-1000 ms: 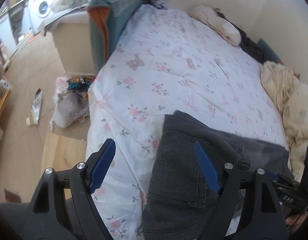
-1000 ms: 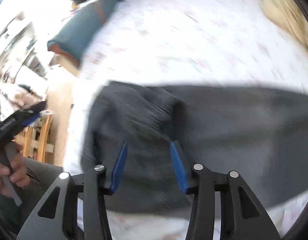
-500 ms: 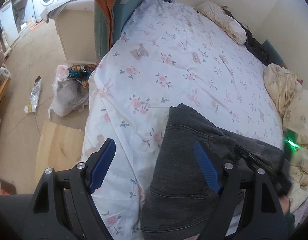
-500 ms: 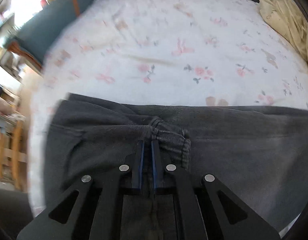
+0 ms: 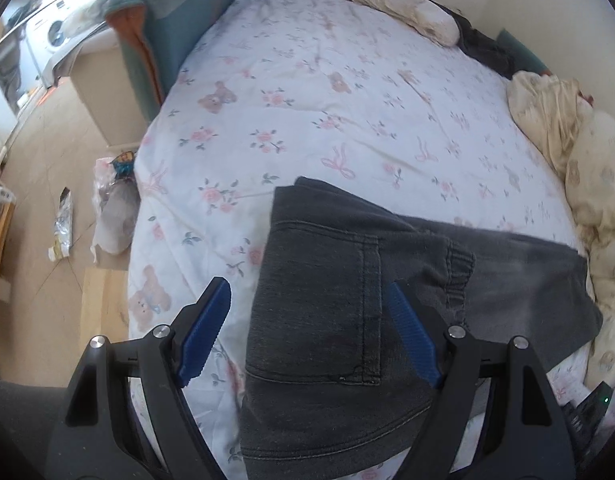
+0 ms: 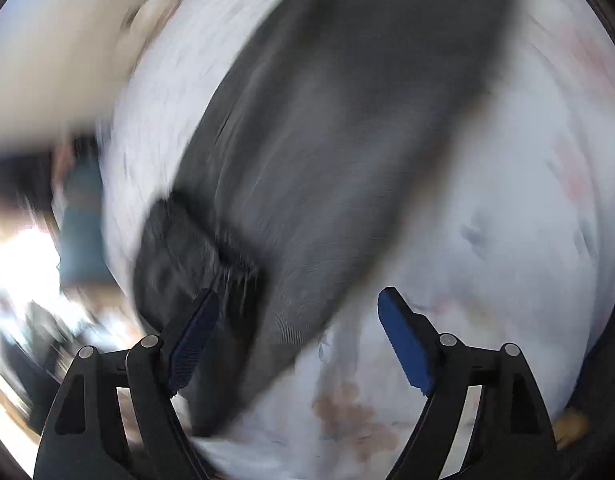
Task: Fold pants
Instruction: 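Grasp the leg cuff with the right gripper and lift it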
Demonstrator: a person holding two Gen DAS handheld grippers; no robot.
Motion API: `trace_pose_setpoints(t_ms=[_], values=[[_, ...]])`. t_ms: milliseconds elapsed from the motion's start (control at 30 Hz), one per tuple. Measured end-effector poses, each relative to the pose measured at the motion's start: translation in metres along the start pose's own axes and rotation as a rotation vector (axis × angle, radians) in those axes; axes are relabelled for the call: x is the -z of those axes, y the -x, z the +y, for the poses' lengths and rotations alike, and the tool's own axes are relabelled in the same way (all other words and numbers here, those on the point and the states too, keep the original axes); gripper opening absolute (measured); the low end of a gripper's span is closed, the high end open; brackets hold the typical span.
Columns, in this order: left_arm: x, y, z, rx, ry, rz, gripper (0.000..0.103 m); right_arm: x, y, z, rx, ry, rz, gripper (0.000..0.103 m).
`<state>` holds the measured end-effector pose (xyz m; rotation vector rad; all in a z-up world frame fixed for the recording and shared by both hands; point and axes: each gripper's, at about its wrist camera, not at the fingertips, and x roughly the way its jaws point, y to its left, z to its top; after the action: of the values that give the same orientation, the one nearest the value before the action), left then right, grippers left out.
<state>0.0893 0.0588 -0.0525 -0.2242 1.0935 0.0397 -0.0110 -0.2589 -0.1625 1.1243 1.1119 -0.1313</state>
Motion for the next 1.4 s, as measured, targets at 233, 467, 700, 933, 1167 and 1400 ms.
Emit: trace_pose_setpoints(t_ms=[233,467,700,933,1167,1400], values=[[0.003,-0.012,0.007,-0.022,0.024,0.023,0.078,-0.057,-0.004,-0.035,0.082,-0.043,-0.091,0.083],[0.012,-0.016,0.002,0.031,0.053,0.026,0.078,-0.196,0.053,-0.061,0.209,-0.109,-0.350,0.082],[0.011,-0.013,0.004,-0.010,0.018,-0.010,0.078,-0.281,0.078,-0.095,0.275,-0.097,-0.435,0.080],[0.008,-0.015,0.011,0.025,0.059,0.009,0.078,-0.280,0.084,-0.093,0.305,-0.045,-0.500,0.024],[0.006,-0.005,0.004,0.042,0.002,-0.026,0.078,-0.265,0.097,-0.052,0.358,0.104,-0.587,0.011],[0.009,-0.011,0.025,0.191,0.141,0.095,0.078,-0.198,0.136,0.059,0.082,0.395,-0.690,0.010]])
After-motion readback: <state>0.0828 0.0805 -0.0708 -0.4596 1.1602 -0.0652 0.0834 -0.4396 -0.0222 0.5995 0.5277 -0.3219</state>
